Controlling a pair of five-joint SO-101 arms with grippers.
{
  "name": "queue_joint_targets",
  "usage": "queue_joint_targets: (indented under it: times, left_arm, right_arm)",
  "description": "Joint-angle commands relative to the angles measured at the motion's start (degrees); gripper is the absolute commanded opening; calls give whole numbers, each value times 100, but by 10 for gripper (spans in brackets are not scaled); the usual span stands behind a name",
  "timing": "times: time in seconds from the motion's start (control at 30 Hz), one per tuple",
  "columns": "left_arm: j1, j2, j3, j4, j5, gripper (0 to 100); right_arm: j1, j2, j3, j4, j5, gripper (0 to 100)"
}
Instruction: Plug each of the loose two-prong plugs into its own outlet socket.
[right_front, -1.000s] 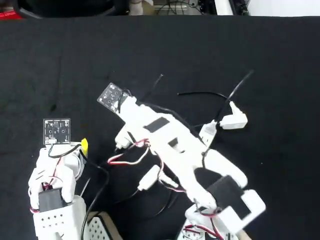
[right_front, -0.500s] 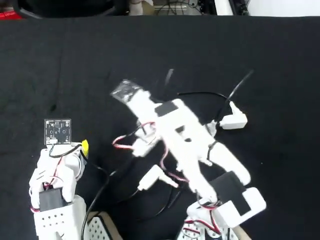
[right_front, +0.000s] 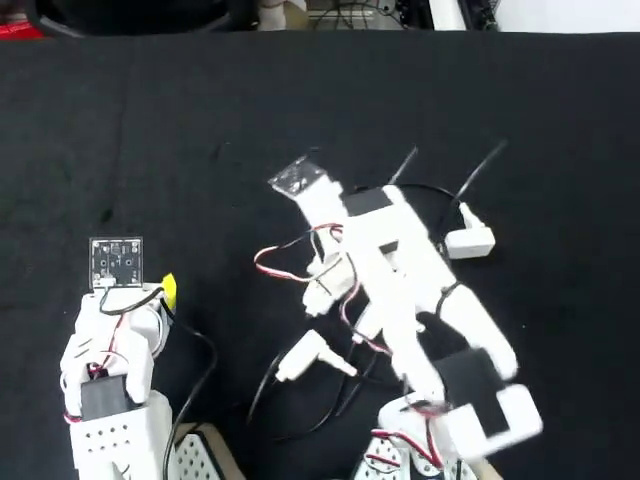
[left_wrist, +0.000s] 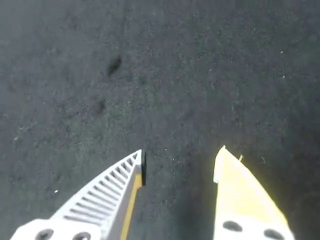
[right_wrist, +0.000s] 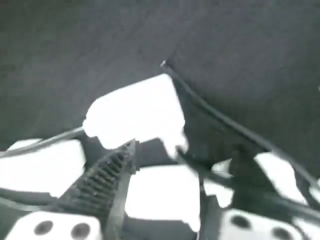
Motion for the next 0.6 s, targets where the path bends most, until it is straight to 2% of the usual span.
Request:
queue_joint_targets:
  times: [0.0,0.1,0.17,0.37,0.57]
  left_arm:
    - [4,-35,-40,-114,9,234]
    - [22,-35,-40,-114,18,234]
    - [171,-35,-31,-105,18,234]
    - [646,-35,145,-105,18,228]
    - [690,-35,171,-123,-26,65]
  right_arm:
    - [44,-1024,-312,580,-308,220]
    - [369,-1947,84,659,-396,65]
    - [607,-2554,444,659,-352,13]
    - [1468,-4242,1525,677,-352,21]
    - [1767,-5956,3064,369,-343,21]
